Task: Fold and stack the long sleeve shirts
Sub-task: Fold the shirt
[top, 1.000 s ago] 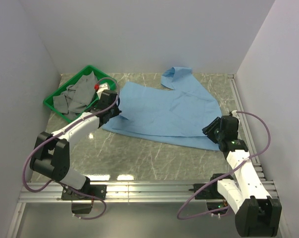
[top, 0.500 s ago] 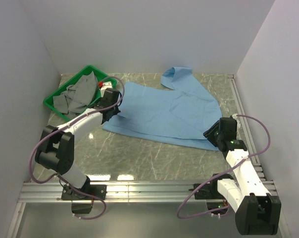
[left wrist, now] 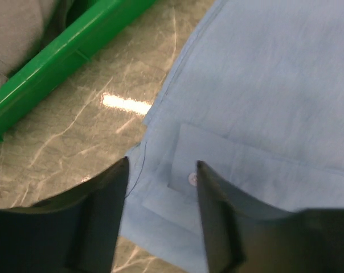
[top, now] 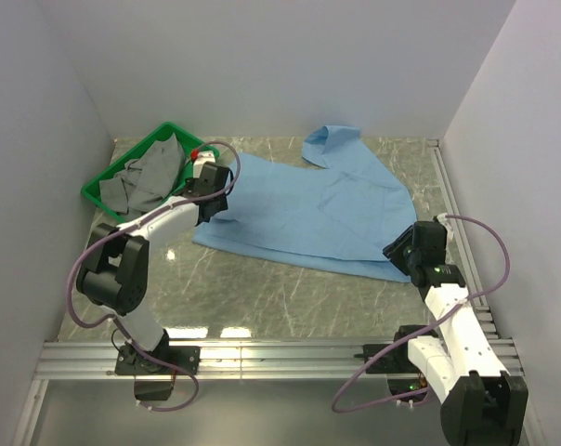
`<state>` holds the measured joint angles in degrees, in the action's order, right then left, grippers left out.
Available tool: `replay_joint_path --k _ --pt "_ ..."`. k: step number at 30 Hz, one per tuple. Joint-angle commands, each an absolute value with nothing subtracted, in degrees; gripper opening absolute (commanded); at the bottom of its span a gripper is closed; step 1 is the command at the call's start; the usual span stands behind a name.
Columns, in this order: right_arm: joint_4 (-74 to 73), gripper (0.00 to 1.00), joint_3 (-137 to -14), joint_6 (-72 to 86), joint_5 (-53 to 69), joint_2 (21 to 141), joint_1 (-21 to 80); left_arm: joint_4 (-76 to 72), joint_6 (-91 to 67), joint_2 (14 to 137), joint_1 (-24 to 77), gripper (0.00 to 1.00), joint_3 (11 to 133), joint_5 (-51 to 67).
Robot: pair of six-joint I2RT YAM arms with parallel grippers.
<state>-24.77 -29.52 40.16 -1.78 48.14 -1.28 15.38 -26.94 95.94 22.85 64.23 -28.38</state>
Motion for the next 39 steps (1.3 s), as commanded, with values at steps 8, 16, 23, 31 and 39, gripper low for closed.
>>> replay_joint_path --k 8,16,23,31,39 --pt "-14.60 0.47 -29.71 35.86 12.81 45.44 -0.44 20.21 -34.27 88.17 23.03 0.72 67.16 -29.62" --pt "2.26 0.46 -32.16 39.46 27.23 59.30 12.11 12.42 -47.00 77.97 23.03 0.63 53.63 -15.06" --pt "9.93 0.34 -42.43 40.87 35.15 79.34 25.47 3.88 -53.35 79.54 20.13 0.35 45.09 -11.95" --pt "15.12 0.21 -46.58 43.68 39.81 96.32 28.13 2.19 -55.98 83.92 18.46 0.18 43.42 -14.06" --pt "13.62 0.17 -43.33 45.35 38.58 102.21 25.85 1.76 -59.85 89.38 15.38 0.08 41.13 -16.00"
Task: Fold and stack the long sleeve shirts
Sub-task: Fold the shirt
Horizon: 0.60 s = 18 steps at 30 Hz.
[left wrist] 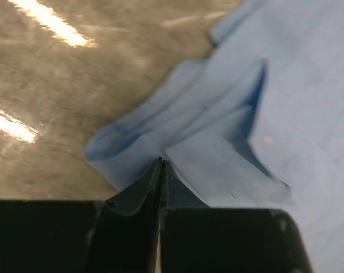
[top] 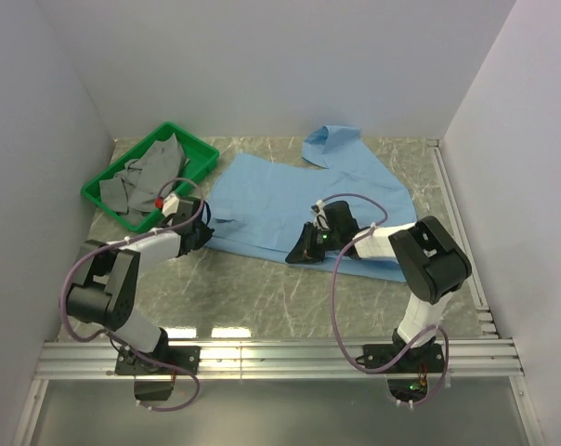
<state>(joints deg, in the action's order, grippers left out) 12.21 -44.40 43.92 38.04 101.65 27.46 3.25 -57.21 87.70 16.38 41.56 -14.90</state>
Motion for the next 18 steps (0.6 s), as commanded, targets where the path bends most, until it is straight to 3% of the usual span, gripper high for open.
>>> replay_joint_path --k 1,8,18 --pt "13.10 0.17 -42.81 45.87 38.32 102.22 25.14 2.02 -60.55 90.69 15.21 0.06 41.22 -16.00" --pt "6.60 0.17 -37.71 44.30 34.82 99.67 18.03 2.99 -62.58 92.11 13.36 0.01 40.43 -16.26" --pt "-4.65 0.17 -30.76 40.26 27.96 87.20 7.83 6.33 -63.90 90.97 12.22 0.01 39.99 -15.56"
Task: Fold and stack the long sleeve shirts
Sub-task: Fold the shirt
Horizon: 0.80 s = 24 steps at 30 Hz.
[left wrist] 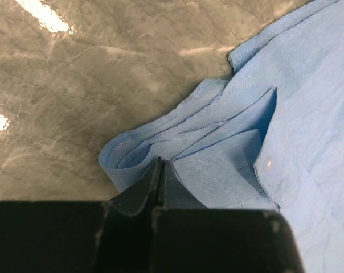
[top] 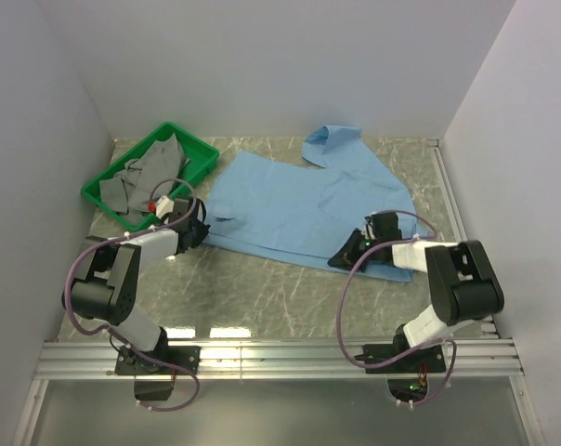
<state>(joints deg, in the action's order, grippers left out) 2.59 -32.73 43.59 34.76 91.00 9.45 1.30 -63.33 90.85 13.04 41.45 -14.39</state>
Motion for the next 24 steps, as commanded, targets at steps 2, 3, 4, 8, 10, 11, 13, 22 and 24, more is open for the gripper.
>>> replay_joint_path --k 2,3,4,8,10,11,13,22,24 --pt "-7.55 0.17 -30.06 39.55 26.64 83.69 6.77 7.12 -63.98 90.27 12.13 0.01 39.90 -15.73" --pt "-8.52 0.18 -29.80 39.38 25.93 82.45 6.33 7.29 -63.81 89.83 12.13 0.01 39.99 -15.99" --pt "-10.53 0.18 -29.62 39.46 24.10 81.14 5.55 7.64 -63.72 88.87 12.13 0.00 40.34 -16.00" --pt "-14.85 0.18 -29.88 38.94 19.96 73.32 4.31 10.62 -62.06 85.00 12.22 0.03 42.09 -17.05" --pt "-14.86 0.18 -30.49 38.67 19.86 67.35 4.04 11.77 -60.39 81.67 12.22 0.08 43.50 -17.23" --pt "-14.51 0.18 -31.28 38.93 19.86 63.76 3.78 12.65 -59.77 80.52 12.30 0.11 43.94 -17.14" --pt "-13.54 0.19 -32.25 39.72 19.86 61.01 3.52 13.27 -57.84 77.19 12.83 0.23 45.43 -17.23" --pt "-5.90 0.25 -33.84 45.52 19.42 64.33 -1.65 7.83 -52.03 79.97 18.10 0.39 51.32 -12.83" --pt "-4.31 0.25 -31.91 46.58 19.51 66.61 -3.07 7.39 -52.64 82.95 18.72 0.38 52.64 -12.14"
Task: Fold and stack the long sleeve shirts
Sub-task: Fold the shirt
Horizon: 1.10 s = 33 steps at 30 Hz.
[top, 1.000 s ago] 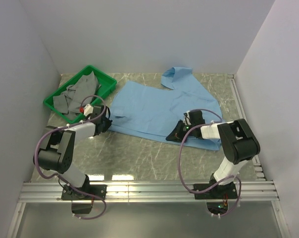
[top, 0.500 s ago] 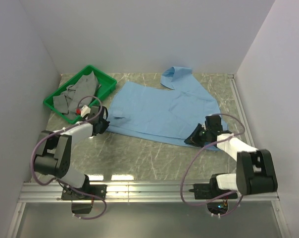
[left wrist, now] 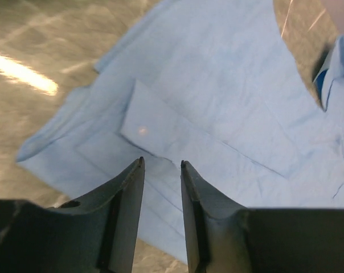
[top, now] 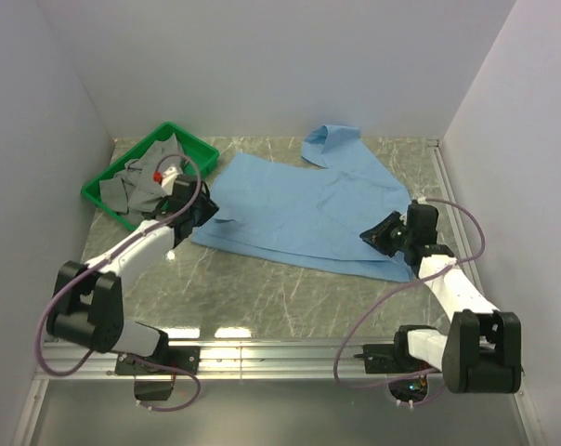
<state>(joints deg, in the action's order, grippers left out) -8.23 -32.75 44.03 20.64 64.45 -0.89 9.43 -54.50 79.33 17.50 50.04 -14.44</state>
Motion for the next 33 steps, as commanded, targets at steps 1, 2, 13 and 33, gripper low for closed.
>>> replay_joint_path --k 1,2,13,33 --pt "-3.87 0.25 -30.51 47.45 19.34 67.32 -4.90 7.03 -53.17 86.01 18.89 0.37 53.52 -11.69" --pt "-3.87 0.25 -29.80 47.72 19.25 68.72 -5.97 7.03 -53.70 87.44 18.90 0.36 53.96 -10.99" --pt "-10.54 0.25 -25.40 47.99 11.79 72.60 -17.83 7.21 -58.27 96.94 18.11 0.26 50.37 -11.08" --pt "-21.27 0.57 -43.58 29.72 -1.49 65.73 11.23 17.23 -42.46 85.41 25.40 0.79 59.14 -23.29"
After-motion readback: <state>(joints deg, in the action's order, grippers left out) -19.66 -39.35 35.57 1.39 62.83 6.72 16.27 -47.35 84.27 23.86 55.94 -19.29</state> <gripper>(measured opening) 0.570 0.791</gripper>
